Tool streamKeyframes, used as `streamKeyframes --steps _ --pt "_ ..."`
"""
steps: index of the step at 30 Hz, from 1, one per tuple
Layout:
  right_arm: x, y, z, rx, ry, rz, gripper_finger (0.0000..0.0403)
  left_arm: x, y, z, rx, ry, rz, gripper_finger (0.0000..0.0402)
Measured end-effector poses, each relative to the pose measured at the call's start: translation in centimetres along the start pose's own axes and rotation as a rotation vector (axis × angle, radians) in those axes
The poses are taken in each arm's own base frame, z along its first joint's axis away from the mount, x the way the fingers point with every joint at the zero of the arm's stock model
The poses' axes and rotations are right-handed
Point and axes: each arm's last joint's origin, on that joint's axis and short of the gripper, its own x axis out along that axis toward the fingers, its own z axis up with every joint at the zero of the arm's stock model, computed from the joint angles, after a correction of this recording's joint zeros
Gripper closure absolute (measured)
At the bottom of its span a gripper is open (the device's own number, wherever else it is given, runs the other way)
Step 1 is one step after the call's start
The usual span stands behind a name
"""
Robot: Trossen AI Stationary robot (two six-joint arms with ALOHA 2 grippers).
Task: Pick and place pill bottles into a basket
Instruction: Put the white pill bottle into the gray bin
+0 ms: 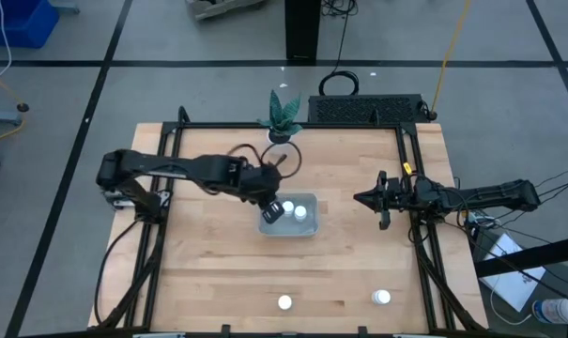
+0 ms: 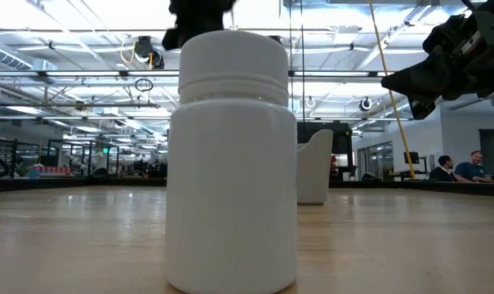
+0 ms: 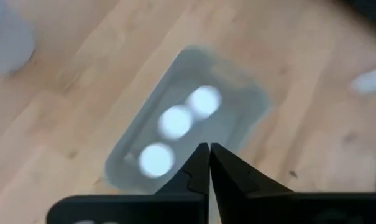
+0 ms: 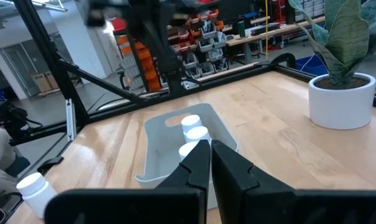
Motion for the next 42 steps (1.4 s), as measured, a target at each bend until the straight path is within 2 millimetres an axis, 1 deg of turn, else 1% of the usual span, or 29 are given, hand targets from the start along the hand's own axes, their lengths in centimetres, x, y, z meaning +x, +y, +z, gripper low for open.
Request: streamKeyframes --steps 4,6,8,10,13,17,18,21,23,25,27,29,32,35,37,40,42 --pt "0.0 0.0 0.0 0.0 0.003 0.0 0.0394 -3.5 -1.5 -0.1 0.014 -0.157 -0.094 0.0381" --pt "0.0 0.0 0.0 0.001 -0.004 0.001 0.0394 -5.4 -2.3 -0.4 0.031 -0.245 -0.168 0.0391" --pt "0.0 0.1 0.2 0.032 -0.022 0.007 0.0394 -7.1 -2.5 -0.9 0.033 -0.337 -0.255 0.0397" --pt "0.0 0.2 0.6 0.187 -0.058 0.025 0.0394 -8.2 -2.2 -2.0 0.016 -0.426 -0.348 0.0393" --pt "-0.1 0.4 1.3 0.472 -0.125 0.07 0.0394 -8.8 -0.9 -4.7 -0.003 -0.54 -0.454 0.0385" --pt "-0.5 0.7 2.9 0.758 -0.257 0.188 0.0394 -8.3 2.5 -9.7 -0.092 -0.641 -0.52 0.0392" --pt "-0.6 0.8 3.3 0.797 -0.299 0.217 0.0394 -7.9 3.3 -10.9 -0.095 -0.667 -0.544 0.0396" --pt "-1.1 0.8 4.4 0.837 -0.443 0.228 0.0394 -6.9 5.8 -14.2 -0.013 -0.734 -0.593 0.0393" --pt "-1.4 0.8 5.0 0.838 -0.529 0.22 0.0394 -6.1 7.6 -16.1 -0.042 -0.744 -0.596 0.0382" --pt "-1.6 0.7 5.2 0.788 -0.562 0.209 0.0394 -5.1 9.5 -17.9 -0.101 -0.763 -0.547 0.0373" --pt "-1.6 0.8 5.2 0.785 -0.56 0.219 0.0395 -3.8 11.2 -19.6 -0.068 -0.776 -0.464 0.0367" --pt "-1.6 0.8 5.2 0.797 -0.553 0.233 0.0395 -2.5 12.4 -21.2 -0.03 -0.755 -0.46 0.0362" --pt "-1.5 0.7 5.1 0.806 -0.55 0.209 0.0395 -1.5 13.1 -22.6 0.048 -0.751 -0.531 0.0361" --pt "-1.6 0.4 5.3 0.852 -0.628 0.13 0.0392 -1.1 13.6 -23.3 0.168 -0.855 -0.517 0.0365" --pt "-2.1 0.5 5.9 0.886 -0.707 0.163 0.0387 -1.1 13.9 -23.5 0.172 -0.909 -0.469 0.0368" --pt "-2.9 0.7 7.0 0.822 -0.816 0.242 0.0381 -1.4 14.3 -23.3 0.15 -0.97 -0.391 0.0371" --pt "-2.9 0.9 7.2 0.76 -0.807 0.249 0.0378 -1.6 14.4 -23.2 0.148 -0.997 -0.359 0.0369"
